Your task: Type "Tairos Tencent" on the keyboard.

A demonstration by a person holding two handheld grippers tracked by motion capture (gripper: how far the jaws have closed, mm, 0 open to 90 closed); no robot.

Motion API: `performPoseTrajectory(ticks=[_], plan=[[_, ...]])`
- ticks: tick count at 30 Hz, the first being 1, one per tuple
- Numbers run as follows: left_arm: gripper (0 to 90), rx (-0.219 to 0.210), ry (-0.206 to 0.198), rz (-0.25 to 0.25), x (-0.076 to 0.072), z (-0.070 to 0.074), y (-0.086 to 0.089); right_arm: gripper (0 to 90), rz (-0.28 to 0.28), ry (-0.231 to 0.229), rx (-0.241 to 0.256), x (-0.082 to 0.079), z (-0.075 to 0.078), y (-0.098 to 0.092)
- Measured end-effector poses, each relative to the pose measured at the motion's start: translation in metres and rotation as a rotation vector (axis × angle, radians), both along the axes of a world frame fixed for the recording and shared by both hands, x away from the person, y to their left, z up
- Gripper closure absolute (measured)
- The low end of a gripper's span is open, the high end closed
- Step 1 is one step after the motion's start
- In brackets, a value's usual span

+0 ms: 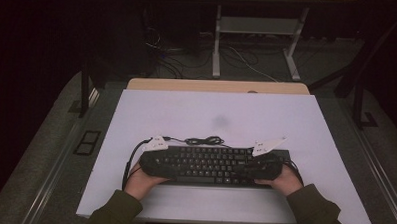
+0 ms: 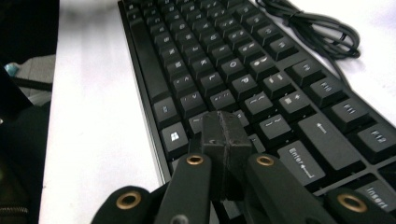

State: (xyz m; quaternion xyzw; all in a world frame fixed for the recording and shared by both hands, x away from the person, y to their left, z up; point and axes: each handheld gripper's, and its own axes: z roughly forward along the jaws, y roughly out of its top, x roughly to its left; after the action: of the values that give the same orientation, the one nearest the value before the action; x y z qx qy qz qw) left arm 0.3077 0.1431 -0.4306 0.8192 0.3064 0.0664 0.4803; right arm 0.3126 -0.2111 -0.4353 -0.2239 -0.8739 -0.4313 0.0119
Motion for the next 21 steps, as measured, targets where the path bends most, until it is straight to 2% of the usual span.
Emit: performPoseTrajectory(ticks=[5,15,21], plan=[[23.3,-0.009,-0.002,-0.006,0.0008,0.0017,-0.0022,89.3,0.007,-0.011,-0.034,-0.0014,-0.0018,0.0016],[28.5,-0.006,-0.005,-0.01,0.0061,0.0031,-0.0071,89.3,0.009,-0.014,-0.052,-0.0018,-0.0049,0.0014],[43.0,-0.013,-0.008,-0.002,0.0091,0.0026,-0.0093,89.3,0.012,-0.013,-0.05,-0.0015,-0.0054,0.0018]])
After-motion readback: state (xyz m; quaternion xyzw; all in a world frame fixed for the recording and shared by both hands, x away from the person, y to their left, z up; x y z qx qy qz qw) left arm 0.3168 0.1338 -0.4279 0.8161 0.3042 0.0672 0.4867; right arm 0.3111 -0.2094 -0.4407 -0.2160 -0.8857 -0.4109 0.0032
